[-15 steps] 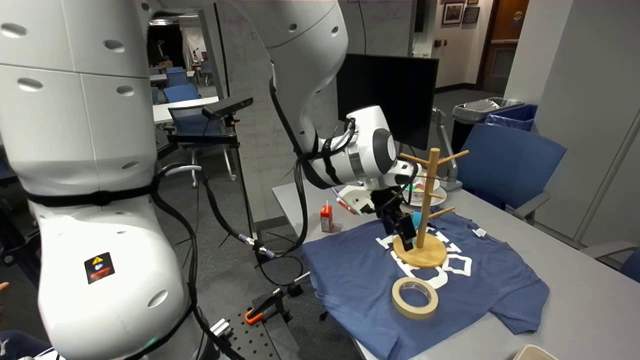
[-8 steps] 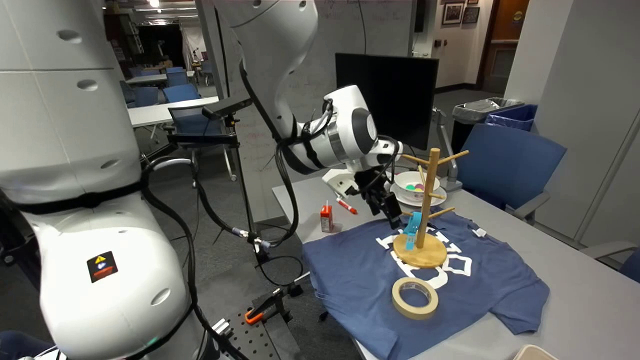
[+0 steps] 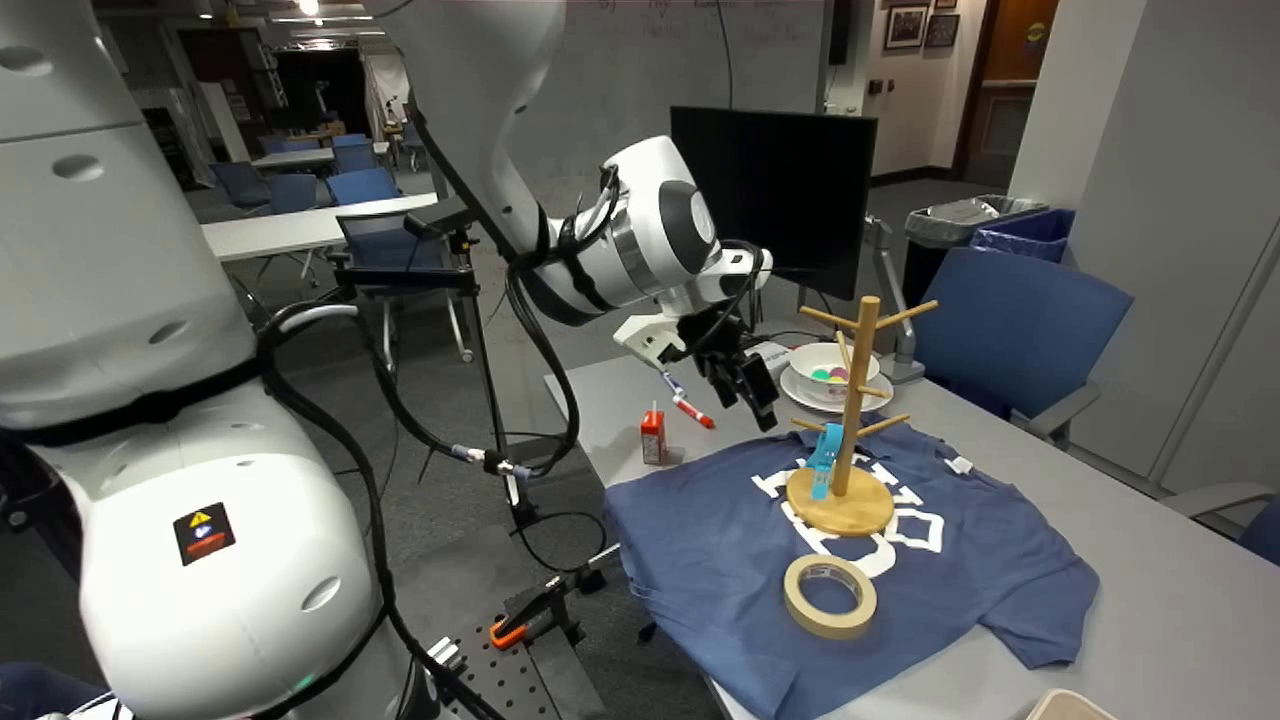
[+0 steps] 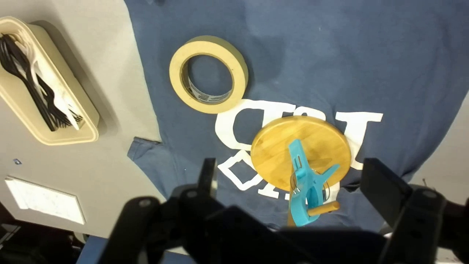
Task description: Pick up the tape from the wooden holder and put it on the table.
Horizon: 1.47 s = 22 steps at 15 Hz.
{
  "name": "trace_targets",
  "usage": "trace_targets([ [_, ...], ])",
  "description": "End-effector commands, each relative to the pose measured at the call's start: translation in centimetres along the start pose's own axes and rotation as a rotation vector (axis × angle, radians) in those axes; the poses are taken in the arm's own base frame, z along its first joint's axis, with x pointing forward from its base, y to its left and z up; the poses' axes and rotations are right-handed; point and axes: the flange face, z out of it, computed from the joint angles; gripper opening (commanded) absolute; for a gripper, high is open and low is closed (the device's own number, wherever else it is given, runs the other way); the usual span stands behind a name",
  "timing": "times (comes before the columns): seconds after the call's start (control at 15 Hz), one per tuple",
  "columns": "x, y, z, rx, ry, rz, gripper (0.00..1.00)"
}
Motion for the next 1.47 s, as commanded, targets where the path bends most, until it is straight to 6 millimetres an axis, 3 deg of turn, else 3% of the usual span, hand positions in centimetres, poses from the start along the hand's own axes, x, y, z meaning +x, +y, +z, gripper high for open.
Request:
trace_targets([
  [0.0, -1.3, 0.8, -2.2, -0.012, 0.019, -0.026, 1.00],
  [0.2, -2.1, 0.9, -3.2, -0.001, 0.029, -0.027, 1.00],
  [0.27, -1.2, 0.1, -2.0, 0.003, 0.027, -0.015, 1.00],
  [1.4, -1.8, 0.4, -2.6, 0.003, 0.036, -0.018, 1.00],
])
